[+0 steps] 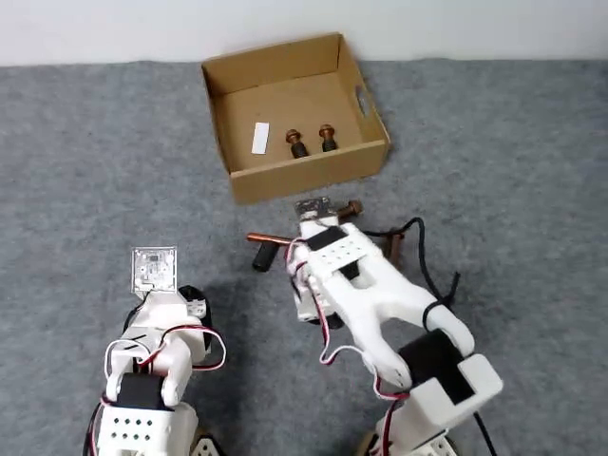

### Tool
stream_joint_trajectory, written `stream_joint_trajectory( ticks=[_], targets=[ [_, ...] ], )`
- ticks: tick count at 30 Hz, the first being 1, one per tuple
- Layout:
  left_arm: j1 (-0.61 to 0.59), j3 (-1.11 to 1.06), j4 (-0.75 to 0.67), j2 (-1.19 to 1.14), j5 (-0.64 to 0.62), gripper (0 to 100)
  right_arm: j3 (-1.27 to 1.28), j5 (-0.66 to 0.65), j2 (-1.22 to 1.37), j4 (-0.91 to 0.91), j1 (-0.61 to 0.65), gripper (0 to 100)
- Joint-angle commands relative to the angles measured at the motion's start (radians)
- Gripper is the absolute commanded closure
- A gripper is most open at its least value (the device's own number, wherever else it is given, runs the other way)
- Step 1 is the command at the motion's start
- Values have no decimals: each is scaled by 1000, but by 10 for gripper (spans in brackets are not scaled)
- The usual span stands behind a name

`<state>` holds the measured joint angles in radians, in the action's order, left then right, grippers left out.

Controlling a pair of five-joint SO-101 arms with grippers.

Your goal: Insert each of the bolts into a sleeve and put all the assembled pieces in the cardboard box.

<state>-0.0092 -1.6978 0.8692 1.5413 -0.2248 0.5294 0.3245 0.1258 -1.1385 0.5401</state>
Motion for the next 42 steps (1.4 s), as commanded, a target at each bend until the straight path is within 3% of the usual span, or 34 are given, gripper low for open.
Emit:
stream_joint_trajectory(
  ticks=[1, 7, 15, 20, 30, 37, 42],
  targets=[
    [-6, 7, -23, 8, -6, 994, -54, 11, 4, -12, -13, 966],
    [-6, 7, -23, 8, -6, 994, -120, 11, -140, -139, -13, 991],
    [-6, 7, -25, 8, -6, 994, -123, 12, -550, -406, -13, 991],
    [-6, 7, -25, 8, -6, 994, -117, 98, -797, -504, -47, 991],
    [0, 7, -25, 8, -6, 994, 144, 140, -1204, -441, -314, 991],
    [0, 7, -26, 8, -6, 994, 370, 132, -1593, -403, -371, 991],
    [-5, 18, -26, 8, -2, 994, 517, 48, -1821, -414, -501, 991]
  ],
)
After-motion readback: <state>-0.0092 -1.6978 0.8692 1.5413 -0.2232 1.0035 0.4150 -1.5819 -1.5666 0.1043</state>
